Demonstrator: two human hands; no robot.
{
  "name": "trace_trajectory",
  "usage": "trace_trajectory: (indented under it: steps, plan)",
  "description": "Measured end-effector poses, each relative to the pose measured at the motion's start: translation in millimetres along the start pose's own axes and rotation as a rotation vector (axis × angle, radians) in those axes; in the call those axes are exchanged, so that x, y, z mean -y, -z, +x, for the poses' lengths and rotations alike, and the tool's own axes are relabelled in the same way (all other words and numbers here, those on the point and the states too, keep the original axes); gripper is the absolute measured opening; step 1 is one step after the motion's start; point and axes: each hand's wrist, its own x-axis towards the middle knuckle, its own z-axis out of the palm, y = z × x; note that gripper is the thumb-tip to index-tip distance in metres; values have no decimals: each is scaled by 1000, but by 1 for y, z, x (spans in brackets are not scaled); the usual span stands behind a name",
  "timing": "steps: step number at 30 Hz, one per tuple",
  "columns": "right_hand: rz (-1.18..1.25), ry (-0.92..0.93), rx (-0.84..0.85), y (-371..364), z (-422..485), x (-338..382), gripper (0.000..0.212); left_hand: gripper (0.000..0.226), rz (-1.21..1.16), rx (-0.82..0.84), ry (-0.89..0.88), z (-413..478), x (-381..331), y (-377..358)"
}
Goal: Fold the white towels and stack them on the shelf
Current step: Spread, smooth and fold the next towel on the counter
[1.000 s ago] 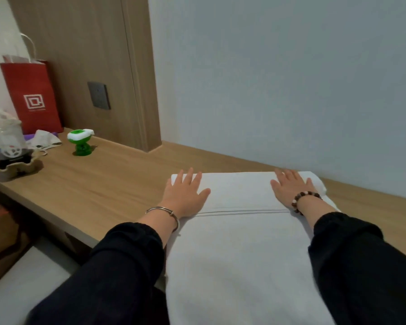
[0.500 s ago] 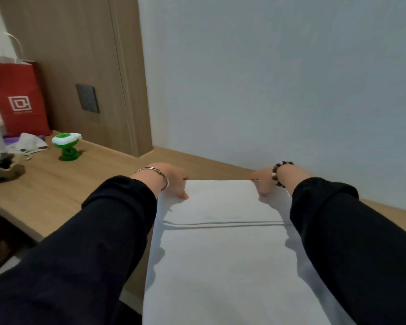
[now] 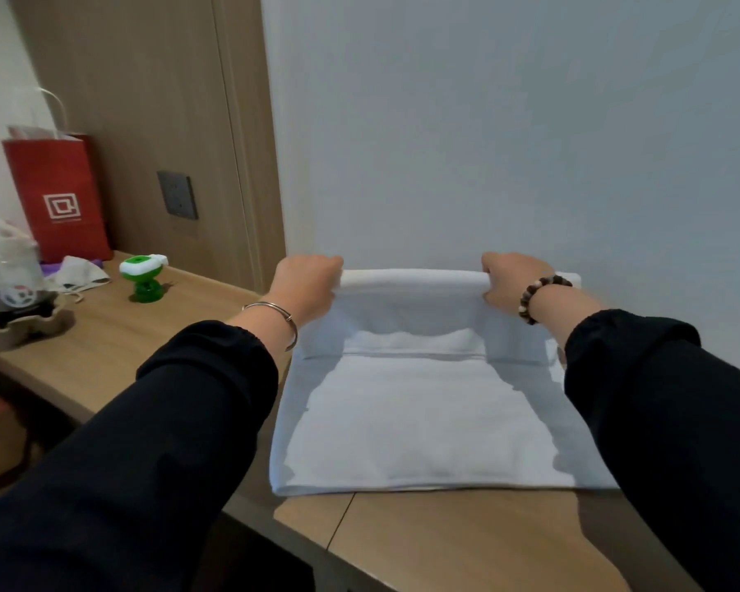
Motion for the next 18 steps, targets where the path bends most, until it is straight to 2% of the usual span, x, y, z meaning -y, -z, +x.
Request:
trace_trajectory:
  steps: [8,11,14,18]
  plan:
    - [26,79,-394,5,-104,17,17,29,-52,-336,-143,-99,-15,38]
    - [101,109,-530,-10,-155,19,31,29,-28,-320,-197,-139,-28,39]
    - [88,147,-512,-32,-196,25,36,25,-24,-264,-267,-173,-36,34]
    - [86,107,-257,-49,-210,25,29,26,-63,-186,-345,-197,-36,29]
